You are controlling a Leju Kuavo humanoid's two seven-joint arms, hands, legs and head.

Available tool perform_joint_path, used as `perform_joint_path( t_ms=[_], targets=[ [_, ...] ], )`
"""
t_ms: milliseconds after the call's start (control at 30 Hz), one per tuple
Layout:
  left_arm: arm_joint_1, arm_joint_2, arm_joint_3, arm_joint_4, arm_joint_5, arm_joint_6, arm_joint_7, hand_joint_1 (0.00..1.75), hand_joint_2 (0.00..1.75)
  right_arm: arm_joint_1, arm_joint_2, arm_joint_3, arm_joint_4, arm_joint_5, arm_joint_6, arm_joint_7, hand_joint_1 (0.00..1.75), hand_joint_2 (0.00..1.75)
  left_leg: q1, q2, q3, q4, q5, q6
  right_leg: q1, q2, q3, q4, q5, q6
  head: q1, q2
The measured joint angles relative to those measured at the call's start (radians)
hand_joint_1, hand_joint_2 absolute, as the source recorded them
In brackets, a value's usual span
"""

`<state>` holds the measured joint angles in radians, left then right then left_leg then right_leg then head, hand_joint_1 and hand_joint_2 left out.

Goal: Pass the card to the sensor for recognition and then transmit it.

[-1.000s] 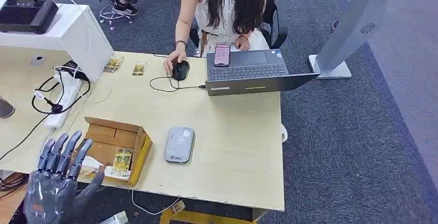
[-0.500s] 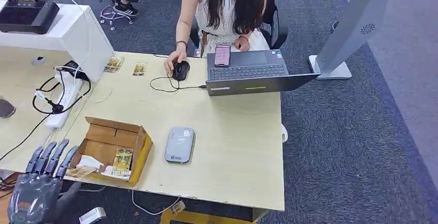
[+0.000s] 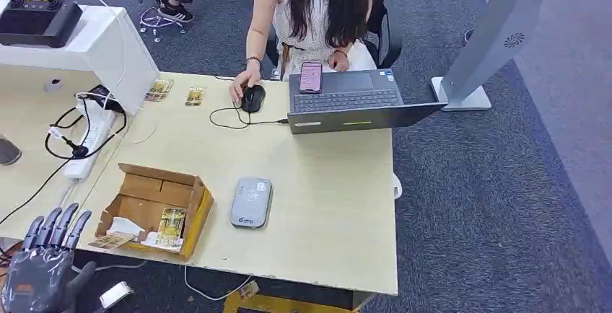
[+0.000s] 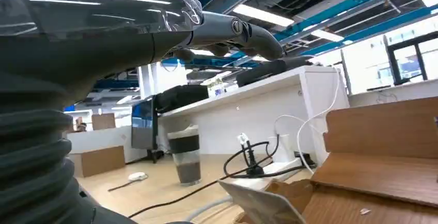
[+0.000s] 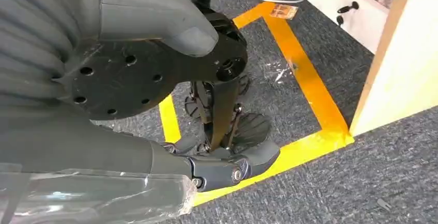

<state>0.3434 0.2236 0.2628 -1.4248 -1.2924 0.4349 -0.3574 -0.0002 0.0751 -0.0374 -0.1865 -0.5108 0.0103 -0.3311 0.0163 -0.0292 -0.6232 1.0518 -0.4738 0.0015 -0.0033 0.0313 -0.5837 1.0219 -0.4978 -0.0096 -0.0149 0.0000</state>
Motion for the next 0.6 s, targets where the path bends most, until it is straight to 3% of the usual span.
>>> perform_joint_path(
  t_ms=[233,600],
  targets=[
    [-0.008,-0.015,0.016,0.01,-0.014,-0.019,-0.027,0.0,1.75,-0.001,0.002,0.0,0.0,0.008,-0.018,-0.007,0.0,1.75,0.0,0.0,0.0,0.0,0.0,0.0,0.0,0.0,0.0,0.0,0.0,0.0,0.0,0.0],
    [-0.026,-0.025,0.015,0.01,-0.029,-0.027,-0.001,0.0,1.75,-0.004,0.001,0.0,0.0,0.029,-0.031,0.021,0.0,1.75,0.0,0.0,0.001,0.0,0.0,0.0,0.0,0.0,0.0,0.0,0.0,0.0,0.0,0.0]
  ],
)
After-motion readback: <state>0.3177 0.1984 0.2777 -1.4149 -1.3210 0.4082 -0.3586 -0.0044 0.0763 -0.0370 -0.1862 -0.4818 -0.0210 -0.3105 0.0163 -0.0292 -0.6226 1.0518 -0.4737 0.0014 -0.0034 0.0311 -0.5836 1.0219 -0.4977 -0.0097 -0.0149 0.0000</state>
